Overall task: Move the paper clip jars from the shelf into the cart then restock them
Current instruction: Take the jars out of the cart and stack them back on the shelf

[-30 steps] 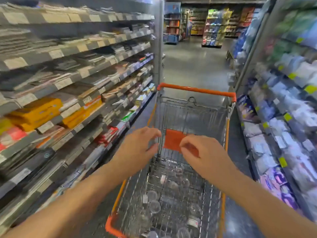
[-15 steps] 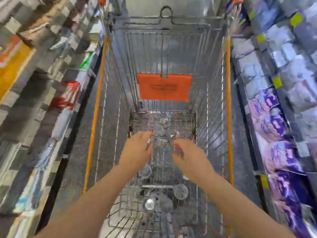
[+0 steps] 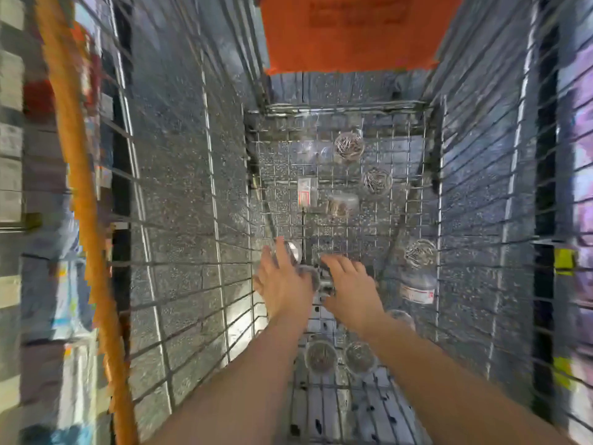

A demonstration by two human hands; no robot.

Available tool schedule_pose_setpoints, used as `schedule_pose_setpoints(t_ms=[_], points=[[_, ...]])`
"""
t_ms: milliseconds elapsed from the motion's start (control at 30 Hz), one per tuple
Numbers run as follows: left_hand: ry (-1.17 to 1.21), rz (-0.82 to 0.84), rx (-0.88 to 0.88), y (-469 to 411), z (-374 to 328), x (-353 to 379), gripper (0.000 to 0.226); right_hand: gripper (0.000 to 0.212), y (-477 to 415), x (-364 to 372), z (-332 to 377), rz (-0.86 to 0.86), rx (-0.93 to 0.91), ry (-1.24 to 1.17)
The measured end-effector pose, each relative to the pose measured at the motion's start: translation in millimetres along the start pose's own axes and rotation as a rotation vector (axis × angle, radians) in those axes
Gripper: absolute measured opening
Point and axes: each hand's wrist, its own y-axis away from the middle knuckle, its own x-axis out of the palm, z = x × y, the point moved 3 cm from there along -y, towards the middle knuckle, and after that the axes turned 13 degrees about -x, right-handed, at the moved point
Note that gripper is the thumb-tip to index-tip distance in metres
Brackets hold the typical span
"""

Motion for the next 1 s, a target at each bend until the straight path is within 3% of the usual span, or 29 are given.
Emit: schedule_pose_setpoints(t_ms=[200,467,600,767,1000], points=[[-0.100,-0.054,-0.058,-26,-10,12,0.069,0.088,-23,48,-8,-0.035,-0.050,0.023],[-0.232,-0.029,-0.076,-45,-14,13,0.067,0.065,-34,64,-6,-0.218,-0.070,0.048],[-0.180,-0.016,-0.084,-37,-15,6,0.060,0.064,-22,43,-7,-0.156,-0.053,0.011],[0.066,-0.033,0.053,-2,-45,-37,0.053,0.056,3,-13,5,-0.224,-0.075,-0.025],[0.293,-0.072,0.273,79,-92,-126,0.063,0.050,69,-112,38,-0.379,-0.136,-0.112]])
